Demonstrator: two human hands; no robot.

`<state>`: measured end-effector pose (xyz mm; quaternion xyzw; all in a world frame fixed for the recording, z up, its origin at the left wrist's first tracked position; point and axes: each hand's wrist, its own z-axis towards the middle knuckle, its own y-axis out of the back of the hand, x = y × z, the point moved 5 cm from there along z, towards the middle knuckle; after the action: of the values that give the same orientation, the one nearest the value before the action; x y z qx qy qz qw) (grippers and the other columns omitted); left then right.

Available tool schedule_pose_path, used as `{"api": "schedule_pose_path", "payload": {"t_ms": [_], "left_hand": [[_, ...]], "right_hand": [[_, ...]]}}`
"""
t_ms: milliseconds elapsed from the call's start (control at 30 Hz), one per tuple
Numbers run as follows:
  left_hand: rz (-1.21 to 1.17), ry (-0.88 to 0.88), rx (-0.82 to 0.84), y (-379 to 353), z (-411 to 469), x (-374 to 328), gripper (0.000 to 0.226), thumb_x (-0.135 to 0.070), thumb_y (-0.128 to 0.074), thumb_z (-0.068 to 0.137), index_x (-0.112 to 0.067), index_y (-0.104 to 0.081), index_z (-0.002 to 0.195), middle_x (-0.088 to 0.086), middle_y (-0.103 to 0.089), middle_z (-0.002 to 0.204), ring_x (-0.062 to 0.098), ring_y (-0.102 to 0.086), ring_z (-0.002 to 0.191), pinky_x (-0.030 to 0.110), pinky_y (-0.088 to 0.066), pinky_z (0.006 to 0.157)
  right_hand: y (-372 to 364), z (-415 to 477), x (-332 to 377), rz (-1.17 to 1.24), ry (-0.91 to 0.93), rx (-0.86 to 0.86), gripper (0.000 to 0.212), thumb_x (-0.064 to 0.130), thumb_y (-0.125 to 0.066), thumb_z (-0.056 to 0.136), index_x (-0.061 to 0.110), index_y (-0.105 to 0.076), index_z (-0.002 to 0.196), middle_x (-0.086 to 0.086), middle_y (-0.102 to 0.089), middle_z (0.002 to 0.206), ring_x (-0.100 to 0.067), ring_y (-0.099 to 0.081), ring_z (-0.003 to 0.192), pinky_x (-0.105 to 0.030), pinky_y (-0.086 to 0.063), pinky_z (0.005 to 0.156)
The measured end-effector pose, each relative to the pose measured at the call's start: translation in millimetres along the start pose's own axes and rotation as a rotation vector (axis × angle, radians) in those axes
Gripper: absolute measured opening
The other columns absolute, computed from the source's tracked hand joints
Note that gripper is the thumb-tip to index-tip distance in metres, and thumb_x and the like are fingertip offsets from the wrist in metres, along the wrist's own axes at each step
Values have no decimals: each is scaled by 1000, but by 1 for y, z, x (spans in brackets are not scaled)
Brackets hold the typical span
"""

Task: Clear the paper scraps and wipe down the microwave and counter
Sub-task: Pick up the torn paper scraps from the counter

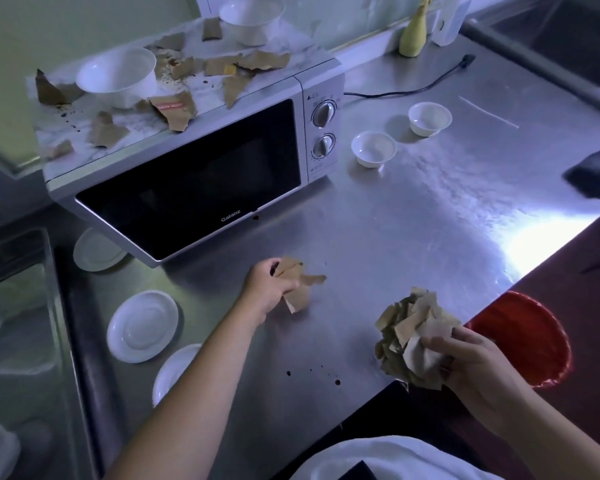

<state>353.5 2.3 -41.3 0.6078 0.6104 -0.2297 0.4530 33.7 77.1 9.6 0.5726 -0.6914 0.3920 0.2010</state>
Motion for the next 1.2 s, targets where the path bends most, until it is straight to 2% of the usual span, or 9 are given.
{"api": "schedule_pose_path", "payload": {"t_ms": [133, 233, 400, 600, 733, 833, 1033, 1133, 1200], "left_hand": [[-183, 5, 185, -54, -53, -20, 29, 3, -80, 76, -20, -71, 91, -2, -77, 85, 18, -73, 83, 31, -60, 67], [-268, -23, 313, -96, -82, -42, 23, 5, -77, 78, -16, -76, 88, 2, -78, 83, 14, -73, 72, 24, -56, 58], [-236, 15, 367, -145, -100, -62, 22, 11, -73, 78, -5, -76, 92, 2, -74, 76, 11, -68, 65, 22, -53, 56], [-73, 129, 492, -243, -96, -69, 23, 16, -65, 82, 1, -75, 97, 7, -76, 85, 13, -69, 71, 24, -55, 62], [-58, 293, 602, -346, -95, -71, 18, 8, -68, 85, -4, -76, 97, 22, -74, 94, 28, -70, 79, 46, -58, 79], [-41, 365, 696, -426, -89, -68, 19, 3, -61, 92, -9, -76, 95, 17, -75, 91, 23, -72, 74, 35, -60, 70], [-106, 643, 703, -555, -76, -42, 33, -29, -49, 104, -7, -72, 113, 15, -75, 107, 24, -71, 95, 33, -56, 77], [-86, 672, 652, -604, -65, -30, 36, -39, -48, 103, -13, -70, 114, 5, -78, 99, 17, -74, 88, 29, -56, 72], [-17, 643, 630, -629, -59, -19, 36, -37, -47, 104, -15, -62, 128, 0, -74, 107, 15, -69, 101, 29, -54, 84]], "right_hand": [[-13, 2, 7, -63, 12, 32, 18, 4, -71, 73, 3, -78, 90, -25, -71, 92, -31, -71, 76, -33, -55, 57], [-10, 9, 16, -51, 21, 3, 17, -3, -65, 82, 5, -78, 90, -24, -72, 95, -36, -68, 83, -43, -49, 75], [28, 15, 29, -14, -11, -59, 22, -9, -60, 86, -2, -74, 101, -31, -70, 105, -38, -66, 94, -50, -48, 90], [108, 14, 40, 119, -59, 10, 31, -6, -64, 79, -2, -70, 109, -27, -69, 106, -36, -66, 94, -49, -51, 87], [198, 14, 42, 216, -76, -165, 31, -6, -62, 85, -8, -64, 116, -25, -68, 103, -35, -63, 90, -39, -48, 74], [270, 18, 44, 269, -85, -320, 30, -3, -62, 88, -6, -65, 117, -26, -71, 107, -32, -68, 88, -39, -52, 79], [394, 50, 13, 479, -160, -551, 19, -6, -62, 85, 3, -67, 102, -11, -71, 77, -21, -69, 64, -31, -56, 56], [435, 85, -5, 556, -216, -598, 35, -3, -61, 83, 5, -65, 117, -18, -61, 88, -30, -57, 75, -40, -52, 71], [464, 110, -26, 629, -291, -657, 35, -4, -55, 89, 6, -60, 123, -25, -67, 110, -39, -64, 98, -52, -55, 83]]}}
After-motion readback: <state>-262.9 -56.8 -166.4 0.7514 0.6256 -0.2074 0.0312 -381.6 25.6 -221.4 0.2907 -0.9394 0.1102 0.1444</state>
